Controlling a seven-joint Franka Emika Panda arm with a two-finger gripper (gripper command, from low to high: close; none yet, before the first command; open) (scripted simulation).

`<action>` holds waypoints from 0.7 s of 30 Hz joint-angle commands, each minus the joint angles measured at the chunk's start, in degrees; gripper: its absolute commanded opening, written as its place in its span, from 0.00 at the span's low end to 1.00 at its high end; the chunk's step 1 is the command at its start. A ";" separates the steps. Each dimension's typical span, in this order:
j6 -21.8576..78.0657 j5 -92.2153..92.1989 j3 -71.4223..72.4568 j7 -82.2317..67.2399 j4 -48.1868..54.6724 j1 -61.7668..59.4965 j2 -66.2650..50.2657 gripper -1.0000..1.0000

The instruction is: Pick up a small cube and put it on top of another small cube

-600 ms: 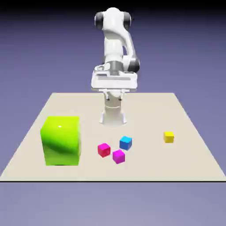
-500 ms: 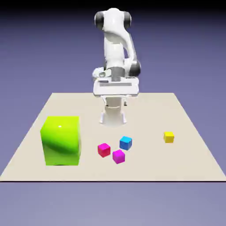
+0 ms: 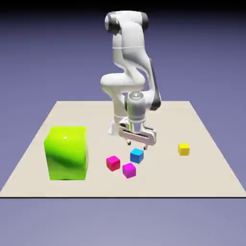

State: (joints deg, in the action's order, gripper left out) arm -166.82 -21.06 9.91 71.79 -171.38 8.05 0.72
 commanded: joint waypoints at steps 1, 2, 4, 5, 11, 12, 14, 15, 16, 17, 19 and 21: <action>-1.71 -1.65 0.11 -1.27 0.38 0.35 -2.08 0.50; -3.42 -3.29 0.21 -2.54 0.76 0.69 -4.15 0.50; -6.83 -6.58 0.42 -5.07 1.51 1.39 -8.30 0.50; -8.54 -8.23 0.53 -6.34 1.89 1.74 -10.38 0.50; -4.84 -4.67 0.30 -3.59 1.07 0.99 -5.89 0.00; -3.14 -3.02 0.19 -2.33 0.70 0.64 -3.81 0.00; 0.28 0.27 -0.02 0.21 -0.06 -0.06 0.34 0.00; 1.98 1.91 -0.12 1.47 -0.44 -0.41 2.41 0.00; 3.69 3.56 -0.23 2.74 -0.82 -0.76 4.49 0.00; 5.40 5.20 -0.33 4.01 -1.20 -1.11 6.56 0.00; 6.82 6.58 -0.42 5.06 -1.51 -1.40 8.30 0.00; 9.80 8.65 -1.58 3.62 2.64 -2.79 7.04 0.00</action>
State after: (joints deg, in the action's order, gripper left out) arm -157.05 -12.42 8.32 75.42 -168.74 5.27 7.76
